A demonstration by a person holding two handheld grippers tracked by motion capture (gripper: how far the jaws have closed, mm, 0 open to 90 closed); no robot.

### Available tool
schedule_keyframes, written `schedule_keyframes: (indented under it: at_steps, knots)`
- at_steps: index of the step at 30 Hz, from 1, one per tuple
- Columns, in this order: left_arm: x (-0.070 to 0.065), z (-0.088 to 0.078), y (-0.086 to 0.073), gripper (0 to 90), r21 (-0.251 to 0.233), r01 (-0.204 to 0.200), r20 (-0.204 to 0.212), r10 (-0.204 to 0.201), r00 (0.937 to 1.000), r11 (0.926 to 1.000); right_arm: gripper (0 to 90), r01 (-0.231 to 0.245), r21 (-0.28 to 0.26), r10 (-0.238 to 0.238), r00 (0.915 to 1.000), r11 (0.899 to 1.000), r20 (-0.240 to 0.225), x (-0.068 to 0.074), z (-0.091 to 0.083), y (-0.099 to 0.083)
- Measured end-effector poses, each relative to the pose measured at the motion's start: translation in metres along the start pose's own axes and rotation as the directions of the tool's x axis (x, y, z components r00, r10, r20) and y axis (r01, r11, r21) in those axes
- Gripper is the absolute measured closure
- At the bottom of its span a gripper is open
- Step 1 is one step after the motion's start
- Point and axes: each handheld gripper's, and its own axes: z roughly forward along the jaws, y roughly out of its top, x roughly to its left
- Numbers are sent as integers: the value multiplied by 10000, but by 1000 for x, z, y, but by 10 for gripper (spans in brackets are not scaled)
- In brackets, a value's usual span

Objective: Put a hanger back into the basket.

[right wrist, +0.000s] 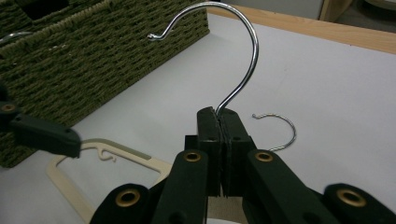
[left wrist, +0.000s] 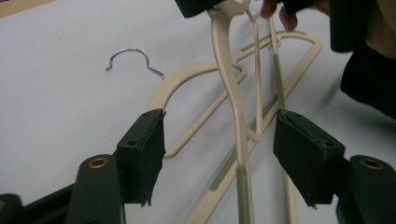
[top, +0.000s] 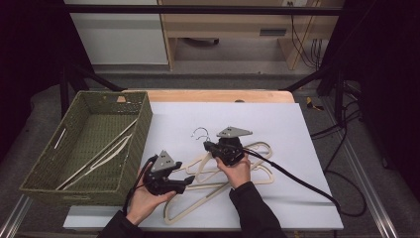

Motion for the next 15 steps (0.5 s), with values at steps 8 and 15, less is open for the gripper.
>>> schedule_keyframes:
  at_steps: [8,15]
  knots:
    - [-6,31,17,424,101,132,703,-138,9974,9999,894,160,-280,-164,9998,9995,-140,0,-12,-2]
    - [-7,49,20,623,474,406,1000,-452,9940,9980,893,374,-470,-390,9987,9982,-322,1,-24,-3]
